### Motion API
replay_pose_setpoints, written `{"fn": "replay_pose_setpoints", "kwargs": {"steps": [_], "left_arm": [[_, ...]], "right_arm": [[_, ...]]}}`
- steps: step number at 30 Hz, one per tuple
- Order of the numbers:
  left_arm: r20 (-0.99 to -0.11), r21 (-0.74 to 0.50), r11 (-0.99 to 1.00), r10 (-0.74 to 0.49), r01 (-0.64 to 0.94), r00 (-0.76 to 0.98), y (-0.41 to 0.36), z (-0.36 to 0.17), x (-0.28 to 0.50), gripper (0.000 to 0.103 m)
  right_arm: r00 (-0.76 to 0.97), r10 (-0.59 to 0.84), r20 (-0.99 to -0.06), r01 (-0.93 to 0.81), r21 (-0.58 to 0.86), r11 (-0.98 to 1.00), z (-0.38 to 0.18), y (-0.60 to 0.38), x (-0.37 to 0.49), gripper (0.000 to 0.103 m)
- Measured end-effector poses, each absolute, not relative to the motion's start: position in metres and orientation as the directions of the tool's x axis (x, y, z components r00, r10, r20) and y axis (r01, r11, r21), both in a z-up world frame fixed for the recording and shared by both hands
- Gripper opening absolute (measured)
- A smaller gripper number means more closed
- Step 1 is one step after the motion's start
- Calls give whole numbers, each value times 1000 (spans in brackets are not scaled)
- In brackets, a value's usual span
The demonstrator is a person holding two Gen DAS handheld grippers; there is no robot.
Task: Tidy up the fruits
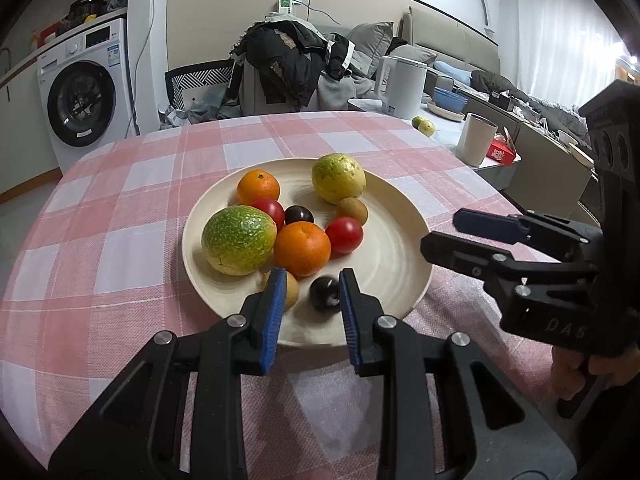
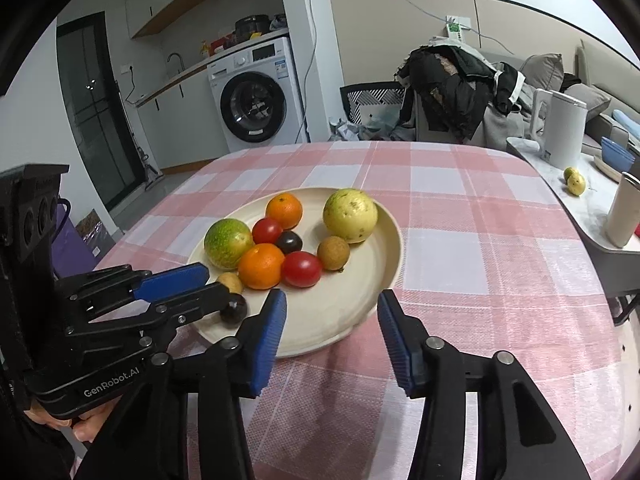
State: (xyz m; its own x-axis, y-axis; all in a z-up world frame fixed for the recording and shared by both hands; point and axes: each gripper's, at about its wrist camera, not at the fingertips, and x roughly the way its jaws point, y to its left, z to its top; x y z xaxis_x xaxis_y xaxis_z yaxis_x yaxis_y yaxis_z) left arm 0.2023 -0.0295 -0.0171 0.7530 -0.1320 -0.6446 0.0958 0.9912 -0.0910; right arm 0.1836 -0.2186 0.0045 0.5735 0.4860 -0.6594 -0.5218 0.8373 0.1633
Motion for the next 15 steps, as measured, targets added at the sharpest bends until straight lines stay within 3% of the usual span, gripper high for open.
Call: {"fn": "replay_pose_setpoints", "kwargs": {"steps": [1, 2, 4, 5, 6, 7, 9, 11, 15], "left_arm": [[-641, -88, 992, -129, 95, 757, -29, -15, 200, 28], [-637, -86, 992, -128, 94, 760, -28, -14, 197, 33], [-621, -73, 994, -107, 78, 777, -25, -10, 190, 62], [-609, -66, 995, -95, 69, 787, -24, -8, 185, 69], [-595, -59, 996, -83, 60, 800, -22, -6, 181, 81], [-579, -51, 997, -71, 51, 812, -19, -3, 175, 87], [-559, -44, 998, -60, 43, 827, -16, 0, 167, 90], [-547, -38, 999, -46, 31, 836, -12, 2, 159, 101], [-512, -19, 1000, -22, 14, 859, -5, 6, 140, 102]], "right_arm": [[578, 482, -659, -518, 160, 840, 5, -221, 183, 57], [580, 480, -659, -518, 157, 841, 6, -222, 182, 67], [588, 487, -646, -521, 158, 839, 7, -227, 179, 82], [589, 492, -641, -525, 159, 836, 8, -229, 177, 91], [591, 493, -638, -526, 159, 836, 9, -231, 175, 95], [592, 495, -636, -529, 157, 834, 10, -232, 174, 97], [597, 496, -630, -537, 146, 831, 11, -235, 170, 103], [601, 507, -618, -551, 140, 823, 12, -238, 165, 103], [615, 538, -576, -571, 146, 808, 16, -244, 154, 103]]}}
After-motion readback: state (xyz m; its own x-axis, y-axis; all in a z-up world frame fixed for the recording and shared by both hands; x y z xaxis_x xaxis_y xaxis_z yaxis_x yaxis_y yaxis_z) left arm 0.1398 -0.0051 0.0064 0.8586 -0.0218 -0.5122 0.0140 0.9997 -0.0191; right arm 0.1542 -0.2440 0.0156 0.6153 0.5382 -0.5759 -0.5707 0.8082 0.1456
